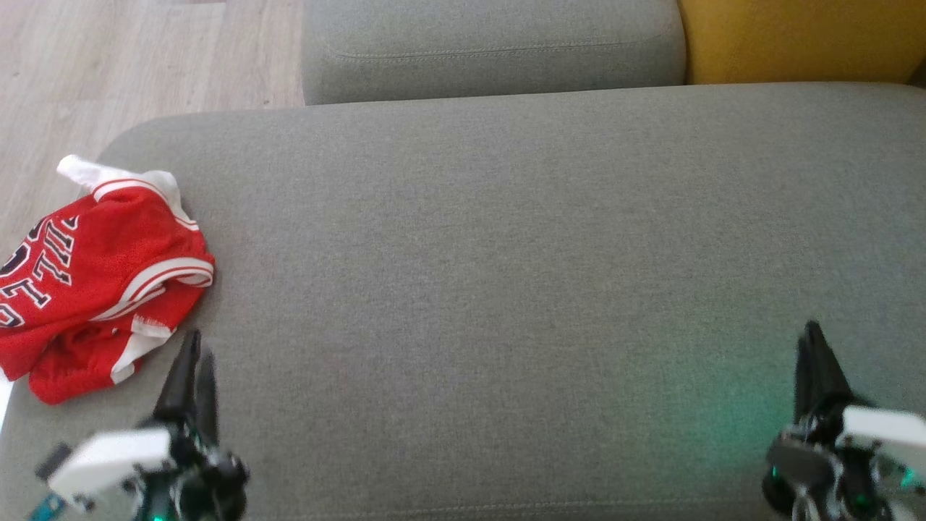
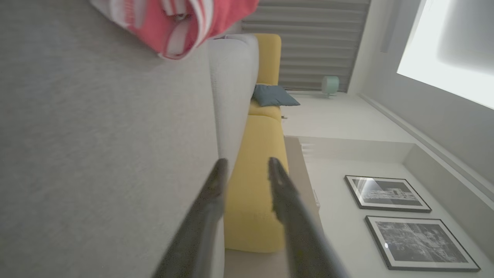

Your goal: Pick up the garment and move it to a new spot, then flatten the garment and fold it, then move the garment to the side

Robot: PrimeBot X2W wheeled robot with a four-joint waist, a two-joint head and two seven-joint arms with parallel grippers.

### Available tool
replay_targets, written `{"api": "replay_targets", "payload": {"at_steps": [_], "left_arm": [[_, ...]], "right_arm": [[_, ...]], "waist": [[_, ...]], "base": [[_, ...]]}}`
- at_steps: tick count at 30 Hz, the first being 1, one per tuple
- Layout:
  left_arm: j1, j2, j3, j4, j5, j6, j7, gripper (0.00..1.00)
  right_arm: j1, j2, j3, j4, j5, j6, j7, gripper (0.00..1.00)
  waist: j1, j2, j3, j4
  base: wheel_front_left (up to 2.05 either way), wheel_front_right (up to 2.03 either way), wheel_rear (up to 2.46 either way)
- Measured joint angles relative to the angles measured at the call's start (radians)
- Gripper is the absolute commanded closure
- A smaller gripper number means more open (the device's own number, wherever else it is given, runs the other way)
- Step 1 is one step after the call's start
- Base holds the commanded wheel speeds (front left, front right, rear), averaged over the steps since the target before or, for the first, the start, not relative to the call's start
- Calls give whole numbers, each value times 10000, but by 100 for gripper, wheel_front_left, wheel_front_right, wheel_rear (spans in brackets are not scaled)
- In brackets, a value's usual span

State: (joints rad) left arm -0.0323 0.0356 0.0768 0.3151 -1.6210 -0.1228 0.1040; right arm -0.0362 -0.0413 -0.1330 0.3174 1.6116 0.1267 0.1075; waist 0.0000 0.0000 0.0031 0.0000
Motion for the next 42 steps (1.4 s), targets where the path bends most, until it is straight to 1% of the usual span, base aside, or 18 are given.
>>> {"api": "replay_targets", "payload": {"at_steps": [4, 10, 19, 31, 42], "left_arm": [[375, -77, -19, 150, 0, 13, -8, 0], [266, -73, -96, 56, 8, 12, -174, 0], [253, -42, -307, -192, 663, 12, -456, 0], [-2, 0, -535, -596, 2424, 10, -809, 0], [-151, 188, -901, -917, 4071, 8, -1137, 0]], "right_arm": [[325, 25, 33, 148, 0, -2, -15, 0], [279, 25, 217, -4, -61, -4, -119, 0], [279, -36, 437, -171, -836, -4, -458, 0], [251, -284, 663, -635, -2637, -4, -669, 0], [237, -345, 974, -1049, -4328, -4, -696, 0]], "waist": [[0, 0, -1, -1], [0, 0, -12, -1], [0, 0, -51, 19], [0, 0, -98, 29], [0, 0, -134, 1]], "base": [[0, 0, 0], [0, 0, 0], [0, 0, 0], [0, 0, 0], [0, 0, 0]]}}
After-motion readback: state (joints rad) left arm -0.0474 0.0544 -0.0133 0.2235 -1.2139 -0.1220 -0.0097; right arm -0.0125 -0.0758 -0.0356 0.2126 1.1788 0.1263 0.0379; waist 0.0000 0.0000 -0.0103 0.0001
